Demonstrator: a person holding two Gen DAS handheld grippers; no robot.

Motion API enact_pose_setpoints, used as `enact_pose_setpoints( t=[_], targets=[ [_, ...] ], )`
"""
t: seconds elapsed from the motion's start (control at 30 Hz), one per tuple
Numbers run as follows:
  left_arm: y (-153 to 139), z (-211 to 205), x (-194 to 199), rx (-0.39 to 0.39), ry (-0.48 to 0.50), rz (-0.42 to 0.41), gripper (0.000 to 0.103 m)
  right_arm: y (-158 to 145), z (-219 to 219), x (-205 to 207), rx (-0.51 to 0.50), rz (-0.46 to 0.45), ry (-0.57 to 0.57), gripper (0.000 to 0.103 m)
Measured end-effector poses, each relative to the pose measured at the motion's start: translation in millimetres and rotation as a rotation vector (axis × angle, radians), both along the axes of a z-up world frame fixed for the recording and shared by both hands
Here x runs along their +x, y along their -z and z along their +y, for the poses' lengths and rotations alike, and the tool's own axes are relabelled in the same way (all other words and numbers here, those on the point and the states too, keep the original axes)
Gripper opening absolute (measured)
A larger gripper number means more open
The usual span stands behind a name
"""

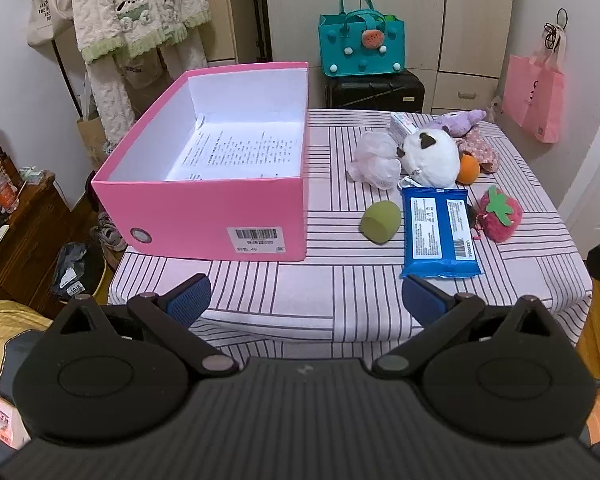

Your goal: Organize soft objects

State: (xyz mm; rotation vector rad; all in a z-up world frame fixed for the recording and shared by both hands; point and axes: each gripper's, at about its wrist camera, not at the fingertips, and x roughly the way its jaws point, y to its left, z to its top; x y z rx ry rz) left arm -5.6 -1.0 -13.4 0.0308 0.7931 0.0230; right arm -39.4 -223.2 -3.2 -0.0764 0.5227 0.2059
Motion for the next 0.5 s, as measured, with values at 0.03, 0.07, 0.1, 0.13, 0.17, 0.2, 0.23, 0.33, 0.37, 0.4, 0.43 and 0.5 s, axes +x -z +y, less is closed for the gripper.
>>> enact_pose_setpoints(
  t=[0.03,0.07,0.1,0.13,0.17,0.2,0.23,0.33,0.37,0.4,0.43,0.5],
  targets=[
    [0.2,0.5,-1.2,0.003,-0.002,-0.004,0.103,0.3,0.5,-0.4,-0.001,-0.005,-0.006,0.103],
    [0.0,0.9,-1.9,0.008,-0.005,-0.008,0.103,0.3,1.2,-1.2,-0.003,-0.012,-0.01,0.103],
    [0.8,0.9,-3.3,0.014,-0.009,-0.013,0.103,0.2,2.1,-2.6,-0.007,-0.021,-0.012,0.103],
    [1.2,1.2,-4.0,0.018,-0.011,-0.016,0.103,0.2,3.0,-3.9,-0.012,-0.035,-0.014,0.103],
    [1.8,1.1,-4.0,0.021,-0.011,-0.018,0.103,0.2,3.4,-5.3,-0.016,-0.045,-0.015,0.103],
    [2.4,1.0,-3.9,0.023,-0.011,-0.02,0.103,0.4,3.8,-6.6,-0.019,-0.058,-0.015,0.103],
    [3.2,0.5,-4.0,0.026,-0.009,-0.023,0.103,0.4,4.2,-7.6,-0.02,-0.066,-0.014,0.103],
    [6.9,-1.6,-5.3,0.033,-0.003,-0.027,0.103,1.2,2.8,-10.2,-0.017,-0.085,-0.01,0.103],
    [8.0,-2.5,-5.6,0.033,0.001,-0.028,0.103,1.7,2.1,-10.6,-0.013,-0.089,-0.008,0.103],
    [9.1,-3.3,-6.3,0.032,0.005,-0.031,0.103,1.8,0.9,-10.8,-0.008,-0.092,-0.007,0.103],
    [9.9,-3.9,-7.6,0.03,0.008,-0.037,0.103,1.9,0.0,-11.1,-0.003,-0.095,-0.007,0.103],
    [12.1,-5.8,-9.0,0.027,0.02,-0.042,0.103,2.9,-2.4,-11.6,0.01,-0.1,-0.002,0.103]
  ],
)
